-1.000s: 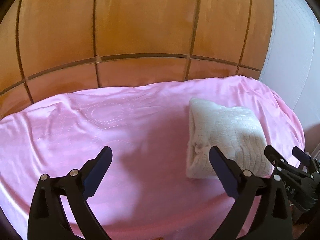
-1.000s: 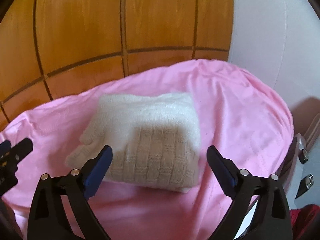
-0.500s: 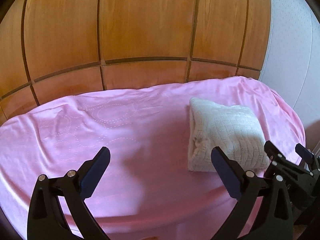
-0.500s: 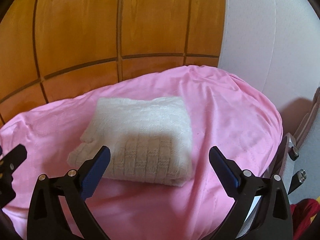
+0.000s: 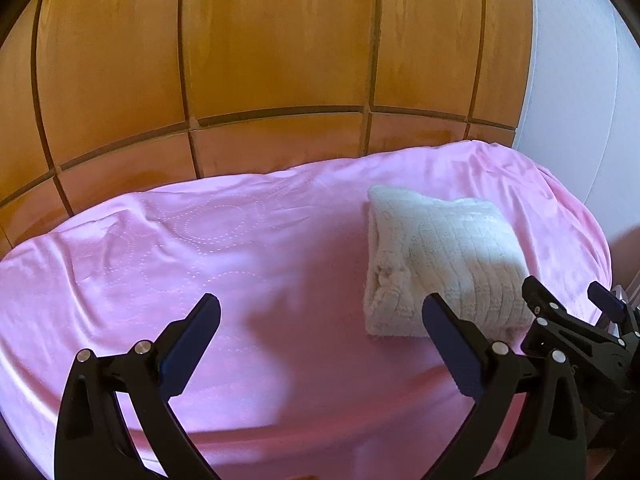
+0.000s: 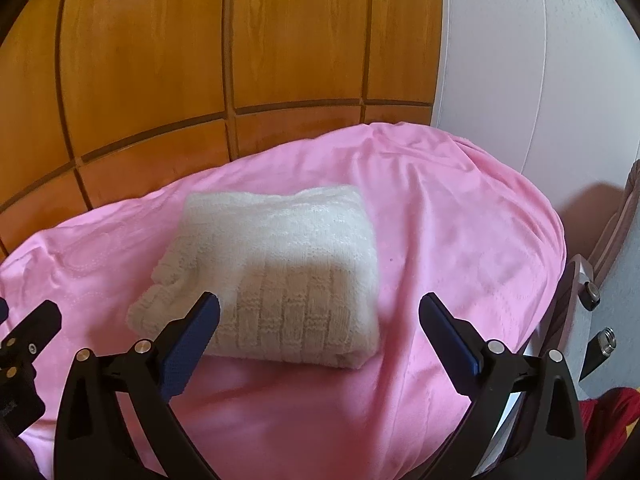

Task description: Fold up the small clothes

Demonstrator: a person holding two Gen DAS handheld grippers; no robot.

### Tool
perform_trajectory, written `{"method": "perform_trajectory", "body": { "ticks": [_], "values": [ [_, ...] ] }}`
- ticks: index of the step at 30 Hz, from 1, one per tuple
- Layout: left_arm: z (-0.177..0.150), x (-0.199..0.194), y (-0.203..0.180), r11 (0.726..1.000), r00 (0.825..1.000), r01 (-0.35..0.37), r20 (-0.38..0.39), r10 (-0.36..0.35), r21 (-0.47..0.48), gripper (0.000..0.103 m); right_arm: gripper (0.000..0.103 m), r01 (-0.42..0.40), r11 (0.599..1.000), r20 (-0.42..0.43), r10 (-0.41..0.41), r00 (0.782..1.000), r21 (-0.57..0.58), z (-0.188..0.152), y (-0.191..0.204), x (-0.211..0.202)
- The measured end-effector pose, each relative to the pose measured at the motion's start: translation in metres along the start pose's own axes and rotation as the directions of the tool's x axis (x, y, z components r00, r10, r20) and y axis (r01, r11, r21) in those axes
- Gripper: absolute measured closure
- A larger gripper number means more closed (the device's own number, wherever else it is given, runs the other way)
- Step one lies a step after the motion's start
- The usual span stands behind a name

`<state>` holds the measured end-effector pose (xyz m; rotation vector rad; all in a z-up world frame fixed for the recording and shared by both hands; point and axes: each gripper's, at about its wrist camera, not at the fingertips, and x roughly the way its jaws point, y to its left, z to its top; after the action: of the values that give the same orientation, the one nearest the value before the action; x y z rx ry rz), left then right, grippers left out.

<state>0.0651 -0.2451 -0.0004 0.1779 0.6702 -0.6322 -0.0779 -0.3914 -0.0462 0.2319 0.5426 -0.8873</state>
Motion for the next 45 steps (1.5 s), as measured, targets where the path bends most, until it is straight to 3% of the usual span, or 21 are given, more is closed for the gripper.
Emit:
{"method": "perform_trajectory", "body": {
  "ticks": [39, 45],
  "values": [
    [-0.006, 0.014, 0.003, 1.0, 0.999, 0.025, -0.043, -0.025, -0.007, 0.002, 0.004, -0.019, 1.0, -0.03, 0.019, 0.999, 0.024, -0.002, -0.01, 0.014],
    [-0.01, 0.022, 0.004, 1.0, 0.998, 0.002, -0.061, -0.001, 0.011, 0.002, 0.004, -0.01, 0.999, -0.027, 0.011, 1.0, 0.031, 0.001, -0.021, 0.022]
  ]
}}
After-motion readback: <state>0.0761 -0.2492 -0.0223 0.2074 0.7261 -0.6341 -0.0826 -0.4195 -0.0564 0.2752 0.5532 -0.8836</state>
